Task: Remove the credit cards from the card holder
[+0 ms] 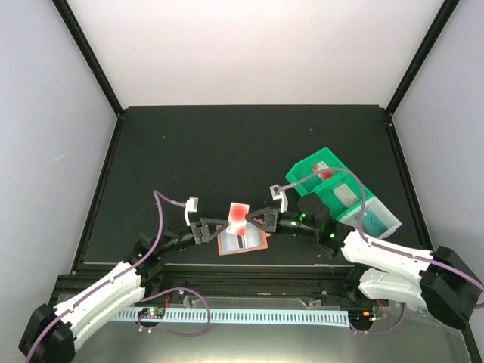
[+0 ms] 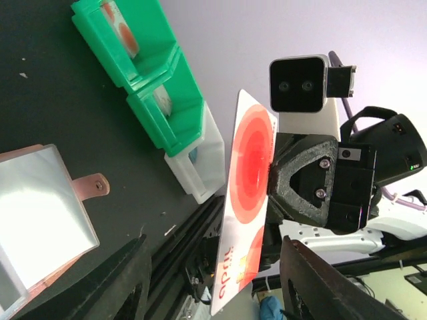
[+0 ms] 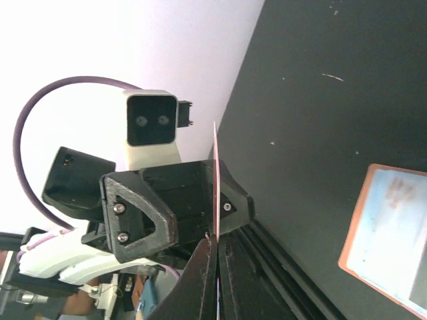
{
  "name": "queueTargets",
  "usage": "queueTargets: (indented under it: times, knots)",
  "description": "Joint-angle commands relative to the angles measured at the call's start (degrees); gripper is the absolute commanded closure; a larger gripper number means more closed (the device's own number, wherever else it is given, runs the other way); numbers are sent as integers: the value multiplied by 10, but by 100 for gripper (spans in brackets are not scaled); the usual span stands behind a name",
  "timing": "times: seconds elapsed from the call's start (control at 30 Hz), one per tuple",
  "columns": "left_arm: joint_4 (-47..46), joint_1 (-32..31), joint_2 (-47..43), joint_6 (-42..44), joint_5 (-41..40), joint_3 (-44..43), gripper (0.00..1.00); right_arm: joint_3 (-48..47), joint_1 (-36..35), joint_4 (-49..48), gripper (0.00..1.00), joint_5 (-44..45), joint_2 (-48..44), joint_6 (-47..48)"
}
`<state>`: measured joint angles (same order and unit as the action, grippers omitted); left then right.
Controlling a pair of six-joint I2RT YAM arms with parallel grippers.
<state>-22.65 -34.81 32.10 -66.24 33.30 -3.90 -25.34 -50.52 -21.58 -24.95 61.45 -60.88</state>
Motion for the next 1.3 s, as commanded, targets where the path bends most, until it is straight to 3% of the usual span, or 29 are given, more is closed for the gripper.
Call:
queueTargets:
  times: [0.0,0.13,0.3,0.33,0.5,0.63,0.8,1.07,1.27]
  knots:
    - [-44,1,1,-15,14,-1,48,5,2,-62,99,-17,0,-39]
    - [-65,-1,13,-23,22,2,61,5,3,-71,99,-19,5,-46]
    - [-81,-1,12,-22,27,2,95,6,3,-72,99,-25,7,-44]
    - [-81,-1,10,-20,27,2,98,7,3,-71,99,-27,6,-42]
    - [-69,-1,-11,-6,36,-1,98,-2,2,-16,99,-34,-13,10]
    - [-31,-1,-36,15,39,-8,98,-29,2,68,92,-38,-37,74]
    - [16,-1,-50,50,59,-29,98,-126,7,286,78,-28,-53,221]
    - [131,-2,-35,139,144,-98,98,-265,39,522,78,-46,-55,389]
    - [156,-3,-28,177,182,-117,98,-311,39,585,75,-94,-18,444]
